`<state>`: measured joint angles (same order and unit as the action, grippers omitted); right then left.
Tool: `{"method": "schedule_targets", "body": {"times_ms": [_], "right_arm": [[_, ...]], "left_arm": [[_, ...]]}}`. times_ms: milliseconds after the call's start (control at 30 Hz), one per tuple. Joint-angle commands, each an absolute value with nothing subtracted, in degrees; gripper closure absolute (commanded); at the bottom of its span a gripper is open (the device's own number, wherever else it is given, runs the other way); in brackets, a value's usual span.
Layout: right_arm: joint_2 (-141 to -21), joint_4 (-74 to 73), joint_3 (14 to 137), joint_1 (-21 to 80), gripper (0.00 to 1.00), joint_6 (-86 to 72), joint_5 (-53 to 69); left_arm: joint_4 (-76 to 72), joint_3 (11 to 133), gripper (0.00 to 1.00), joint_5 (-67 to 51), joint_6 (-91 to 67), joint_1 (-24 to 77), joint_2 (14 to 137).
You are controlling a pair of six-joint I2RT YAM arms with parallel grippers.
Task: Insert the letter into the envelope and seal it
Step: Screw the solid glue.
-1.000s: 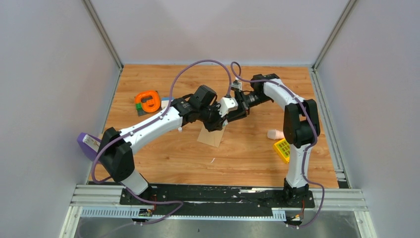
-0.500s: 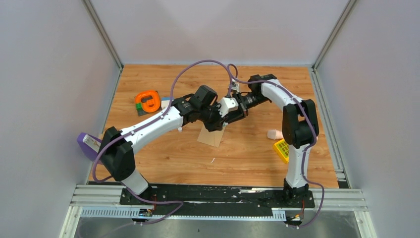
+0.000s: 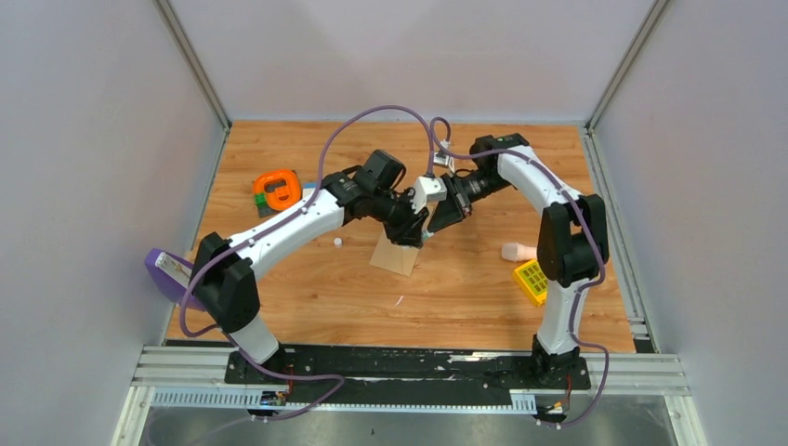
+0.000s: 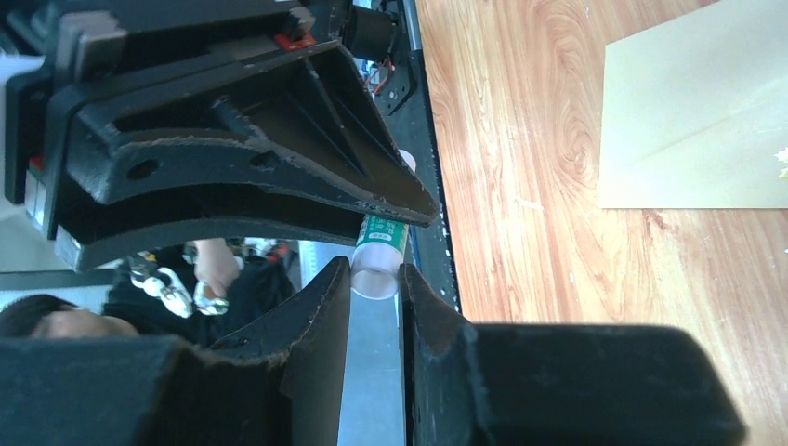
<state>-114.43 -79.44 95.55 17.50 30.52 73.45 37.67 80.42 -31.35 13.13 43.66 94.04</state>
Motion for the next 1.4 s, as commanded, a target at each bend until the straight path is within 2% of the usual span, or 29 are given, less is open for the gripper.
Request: {"method": "schedule_targets", "body": {"times_ms": [0,300,600,700,867,1067,1367], "right_arm": [[-107.6,-77.2,95.9,17.8,0.81,39.3,78.2],[-99.8,-77.0,90.6,17.8,0.74,53.6,78.5],[-93.9,-76.5,87.0,17.7,0.68,65.4,76.9],[-92.0,-73.4,86.1,17.7,0.64,63.0,74.9],[-92.1,-73.1,87.1,16.5,0.64,54.5,72.9],[-98.7,-75.9,88.5,16.0,0.62,39.8,72.9],[-111.0,-82.0,94.0,15.8,0.56,33.7,78.4]], "left_arm": [[43.7,83.6,1.0,-49.4,15.0,45.5,95.2],[46.6,84.2,1.0,-60.4,16.2,43.7,95.1],[49.5,84.6,1.0,-66.3,18.1,43.5,95.4],[49.4,84.8,1.0,-65.5,18.3,43.5,95.3],[43.2,82.7,1.0,-50.5,15.2,43.6,92.3],[35.9,78.7,1.0,-32.0,13.2,43.7,88.5],[33.7,78.5,1.0,-19.8,13.6,44.8,87.8]]}}
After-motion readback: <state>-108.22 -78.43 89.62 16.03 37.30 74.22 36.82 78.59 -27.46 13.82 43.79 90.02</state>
